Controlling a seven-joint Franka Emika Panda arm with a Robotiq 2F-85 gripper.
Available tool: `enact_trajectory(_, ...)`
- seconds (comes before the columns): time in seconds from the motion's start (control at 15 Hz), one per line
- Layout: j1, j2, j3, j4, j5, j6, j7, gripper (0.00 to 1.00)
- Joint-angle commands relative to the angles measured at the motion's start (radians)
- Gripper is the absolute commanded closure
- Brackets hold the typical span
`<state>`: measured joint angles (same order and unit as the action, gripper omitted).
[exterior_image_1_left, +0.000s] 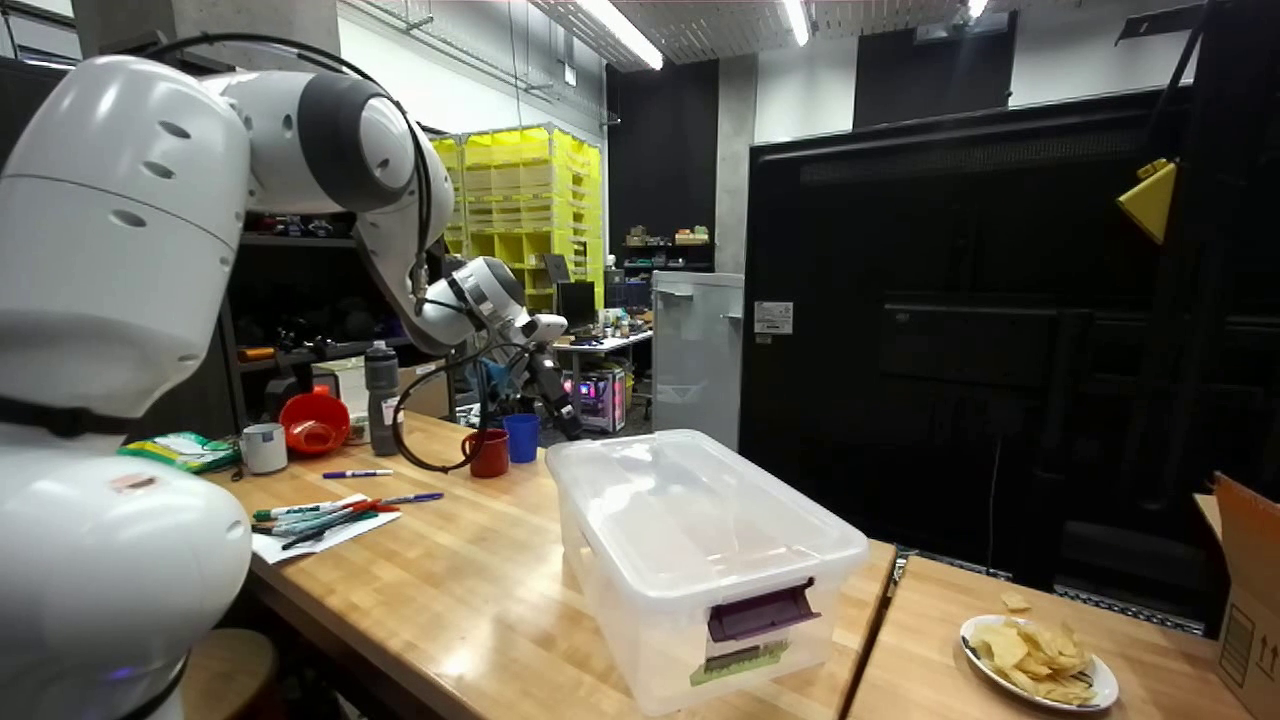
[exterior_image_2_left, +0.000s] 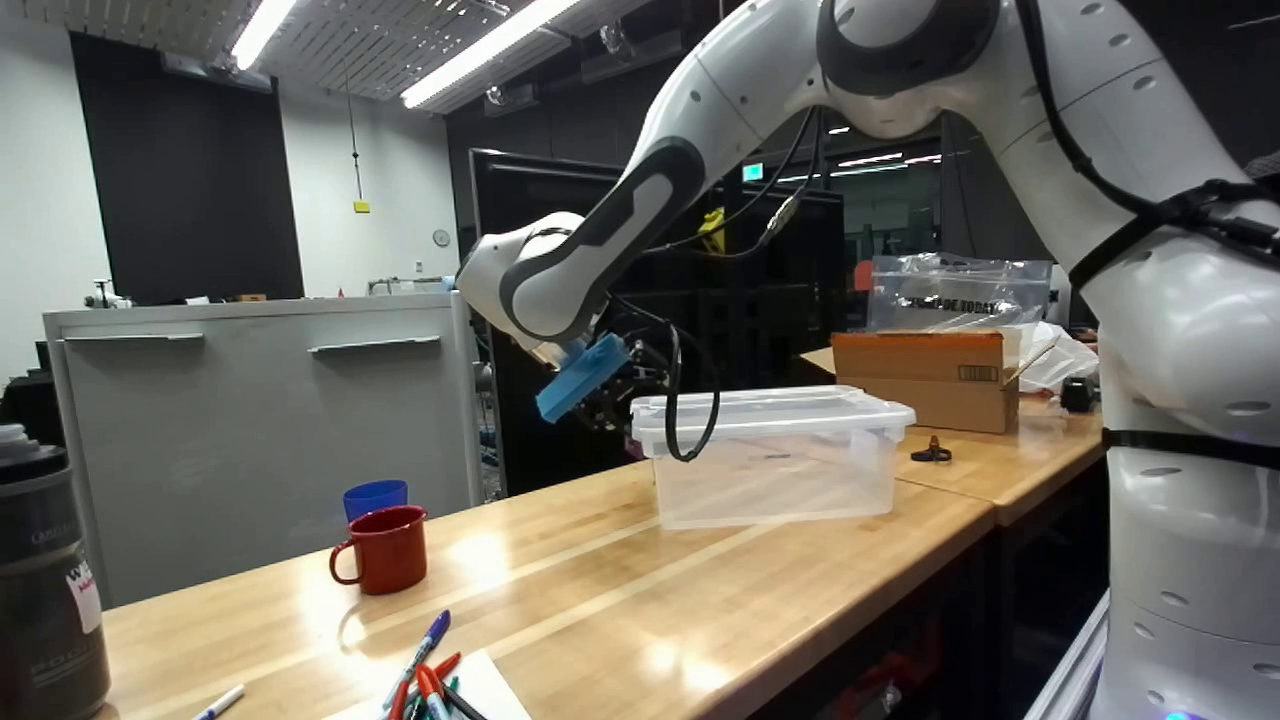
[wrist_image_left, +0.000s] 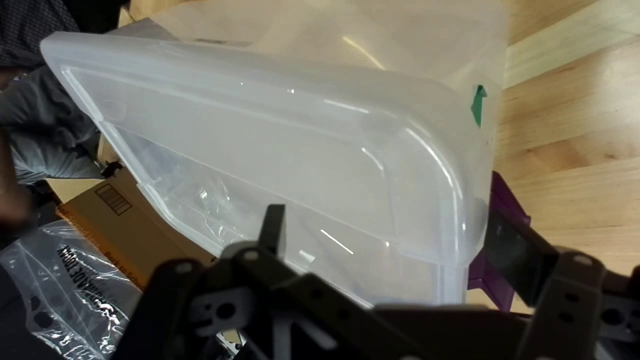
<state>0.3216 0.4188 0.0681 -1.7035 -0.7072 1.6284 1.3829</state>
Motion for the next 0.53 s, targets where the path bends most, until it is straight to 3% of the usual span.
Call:
enact_trajectory(0.0, -0.004, -0.001, 0.010, -0.011, -0.006, -0.007, 0.003, 0.00)
enact_trajectory(0.13, -0.005, 0.003, 0.009, -0.011, -0.005, -0.007, 0.002, 0.00)
enact_trajectory(0.2, -0.006, 0.003, 0.008, -0.012, -0.006, -0.007, 0.001, 0.25)
enact_trajectory(0.27, -0.006, 0.004, 0.008, -0.013, -0.006, -0.006, 0.001, 0.26)
enact_trajectory(0.47, -0.005, 0.007, 0.007, -0.012, -0.007, -0.010, 0.000, 0.49)
